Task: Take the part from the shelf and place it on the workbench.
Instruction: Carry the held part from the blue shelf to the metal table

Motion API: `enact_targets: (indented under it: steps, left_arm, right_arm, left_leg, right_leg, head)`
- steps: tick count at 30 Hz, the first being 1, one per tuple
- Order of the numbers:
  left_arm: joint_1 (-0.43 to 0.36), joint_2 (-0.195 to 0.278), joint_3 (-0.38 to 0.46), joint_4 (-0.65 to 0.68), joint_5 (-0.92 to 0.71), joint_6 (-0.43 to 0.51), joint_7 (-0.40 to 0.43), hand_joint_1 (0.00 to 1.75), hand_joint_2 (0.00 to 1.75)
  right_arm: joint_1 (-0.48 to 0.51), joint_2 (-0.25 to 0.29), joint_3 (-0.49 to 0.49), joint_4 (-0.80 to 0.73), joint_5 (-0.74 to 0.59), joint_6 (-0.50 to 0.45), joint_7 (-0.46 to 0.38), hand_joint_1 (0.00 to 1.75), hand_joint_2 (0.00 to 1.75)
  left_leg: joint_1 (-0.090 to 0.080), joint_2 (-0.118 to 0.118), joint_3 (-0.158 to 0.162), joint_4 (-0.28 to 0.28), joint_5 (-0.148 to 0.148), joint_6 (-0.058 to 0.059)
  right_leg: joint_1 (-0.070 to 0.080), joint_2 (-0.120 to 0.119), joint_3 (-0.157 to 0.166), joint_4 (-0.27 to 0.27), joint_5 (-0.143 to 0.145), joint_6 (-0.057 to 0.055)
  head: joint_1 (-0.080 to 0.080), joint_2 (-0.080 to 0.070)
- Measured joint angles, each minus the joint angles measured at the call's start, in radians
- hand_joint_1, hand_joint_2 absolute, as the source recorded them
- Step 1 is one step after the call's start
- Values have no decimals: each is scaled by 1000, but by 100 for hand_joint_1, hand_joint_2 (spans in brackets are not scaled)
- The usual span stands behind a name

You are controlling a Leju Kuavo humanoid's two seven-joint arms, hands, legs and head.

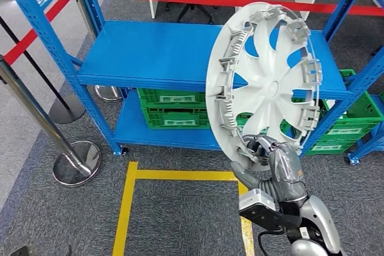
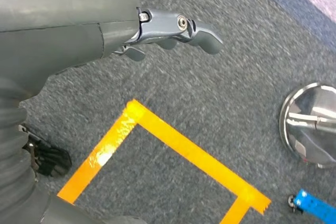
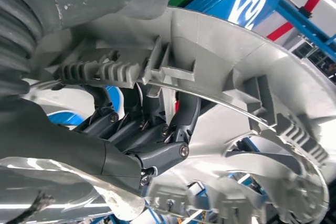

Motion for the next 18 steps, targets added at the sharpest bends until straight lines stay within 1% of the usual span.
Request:
enact_targets:
  steps: [3, 4, 5, 6, 7, 8, 9, 10, 11, 12, 13, 14, 15, 16, 17, 18]
  left_arm:
    - [0, 0, 0, 0, 0, 0, 0, 0, 175]
    - [-1, 0, 0, 0, 0, 0, 0, 0, 175]
    - [-2, 0, 0, 0, 0, 0, 0, 0, 175]
    - [-2, 0, 0, 0, -1, 1, 0, 0, 175]
    - [-3, 0, 0, 0, -1, 3, 0, 0, 175]
    - [-3, -1, 0, 0, -1, 4, 2, 0, 175]
    - [-3, -1, 1, 0, -2, 5, 3, 0, 175]
    - [-2, -2, 1, 0, -2, 6, 4, 0, 175]
    - [-1, -1, 1, 0, -3, 6, 4, 0, 175]
    - [1, 0, 1, 1, -3, 6, 5, 0, 175]
    - [2, 0, 1, 1, -4, 5, 5, 0, 175]
    - [2, 0, 1, 1, -4, 5, 5, 0, 175]
    - [2, -1, 1, 2, -4, 4, 5, 0, 175]
    - [1, -1, 1, 2, -4, 3, 5, 0, 175]
    - [1, -1, 1, 2, -4, 3, 5, 0, 175]
    - [0, -1, 1, 2, -5, 3, 5, 0, 175]
  right_arm:
    - [0, 0, 0, 0, 0, 0, 0, 175, 175]
    - [0, 0, 0, 0, 0, 0, 0, 175, 175]
    - [0, -1, 0, 0, 0, 0, 0, 175, 175]
    - [0, -1, 1, 0, 0, -1, 0, 175, 175]
    - [1, -2, 1, 0, 1, -1, 1, 175, 175]
    - [0, -3, 1, 0, 7, -3, 5, 175, 175]
    - [0, -4, 0, 0, 15, -5, 9, 175, 175]
    - [-1, -5, 0, -1, 24, -8, 13, 175, 175]
    - [-2, -6, 0, -2, 33, -12, 16, 175, 175]
    - [-3, -6, 1, -2, 37, -14, 17, 175, 175]
    - [-4, -6, 1, -2, 39, -16, 17, 175, 175]
    - [-5, -6, 2, -3, 40, -18, 17, 175, 175]
    - [-5, -6, 2, -3, 41, -19, 17, 175, 175]
    - [-5, -6, 2, -3, 41, -19, 18, 175, 175]
    - [-4, -6, 2, -3, 41, -19, 18, 175, 175]
    - [-4, -6, 2, -3, 41, -19, 19, 175, 175]
  left_leg:
    - [0, 0, 0, 0, 1, 1]
    - [0, 1, -6, 0, 7, 4]
    - [0, 2, -14, 0, 14, 8]
    - [-2, 3, -36, 0, 31, 12]
    - [-4, 4, -72, 2, 59, 14]
    - [-7, 4, -109, 5, 95, 9]
    - [-8, 4, -145, 7, 133, 1]
    - [-9, 2, -168, 8, 162, -9]
    - [-8, 0, -180, 12, 170, -20]
    - [-7, -1, -185, 25, 147, -26]
    - [-5, -3, -194, 59, 101, -32]
    - [-3, -4, -203, 113, 39, -38]
    - [0, -4, -211, 181, -17, -42]
    - [2, -4, -216, 247, -52, -46]
    - [4, -4, -211, 294, -58, -49]
    - [6, -4, -195, 309, -44, -50]
  right_leg:
    - [0, 0, -1, 1, -2, 0]
    - [0, 1, -9, 17, -28, 1]
    - [0, 2, -21, 43, -63, 2]
    - [0, 3, -38, 117, -119, 4]
    - [0, 3, -27, 170, -144, 5]
    - [3, 4, 37, 137, -160, 1]
    - [6, 5, 102, 97, -166, -5]
    - [7, 5, 170, 7, -147, -15]
    - [7, 3, 208, -62, -154, -26]
    - [6, 1, 197, -61, -143, -34]
    - [4, -1, 185, -62, -129, -41]
    - [5, -3, 172, -60, -116, -46]
    - [5, -3, 159, -58, -103, -49]
    - [6, -4, 143, -55, -90, -50]
    - [6, -4, 126, -49, -78, -50]
    - [6, -4, 107, -42, -67, -48]
  head:
    - [0, 0]
    - [1, 0]
    - [3, 0]
    - [5, 0]
    - [6, 0]
    - [7, 0]
    - [8, 0]
    - [8, 0]
    - [8, 0]
    - [6, 0]
    - [3, 0]
    - [2, 0]
    - [0, 0]
    - [-1, 0]
    - [-1, 0]
    - [-1, 0]
